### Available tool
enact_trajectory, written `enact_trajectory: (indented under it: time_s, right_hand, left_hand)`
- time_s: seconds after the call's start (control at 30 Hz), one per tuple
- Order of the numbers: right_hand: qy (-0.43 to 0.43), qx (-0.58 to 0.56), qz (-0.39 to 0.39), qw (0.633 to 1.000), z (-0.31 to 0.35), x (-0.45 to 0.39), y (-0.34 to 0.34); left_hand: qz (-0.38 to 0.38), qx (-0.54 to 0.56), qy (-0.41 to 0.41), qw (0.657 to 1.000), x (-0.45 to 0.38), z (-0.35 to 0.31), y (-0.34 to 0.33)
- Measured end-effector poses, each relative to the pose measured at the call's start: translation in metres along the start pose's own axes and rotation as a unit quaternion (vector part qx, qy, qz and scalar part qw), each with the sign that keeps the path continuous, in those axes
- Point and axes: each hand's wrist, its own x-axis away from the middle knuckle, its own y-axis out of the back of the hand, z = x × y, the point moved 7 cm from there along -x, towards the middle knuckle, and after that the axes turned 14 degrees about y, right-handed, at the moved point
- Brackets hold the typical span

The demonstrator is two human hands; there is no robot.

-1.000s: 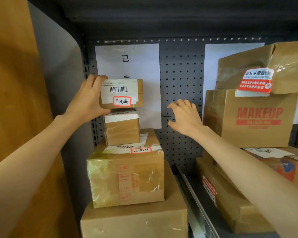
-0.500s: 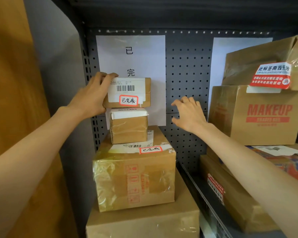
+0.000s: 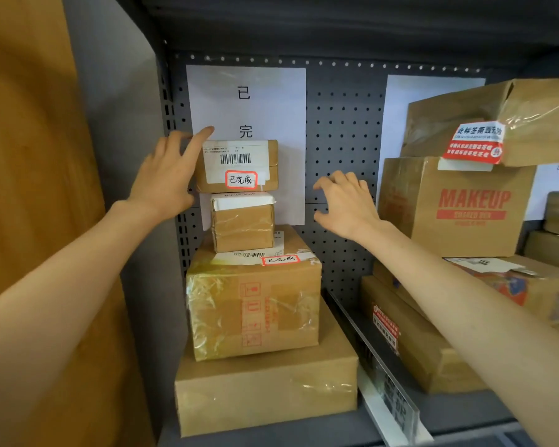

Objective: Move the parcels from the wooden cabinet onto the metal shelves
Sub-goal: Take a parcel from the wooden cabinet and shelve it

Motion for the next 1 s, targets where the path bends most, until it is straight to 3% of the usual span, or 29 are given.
enact_trajectory:
  time_s: [0.4, 0.8, 1.0]
  right_hand:
    - [0.036, -0.034, -0.023, 0.999, 0.045, 0.087, 0.068]
    - [0.084, -0.065, 0.015, 0.994, 0.122, 0.214, 0.105]
    - [0.087, -0.067, 0.023, 0.994, 0.162, 0.247, 0.135]
  left_hand:
    - [-0.012, -0.098, 0.041, 0.994, 0.116, -0.023, 0.087]
    - [0.082, -0.126, 0.101, 0.984, 0.276, -0.045, 0.157]
    - [0.078, -0.132, 0.124, 0.980, 0.315, -0.022, 0.204]
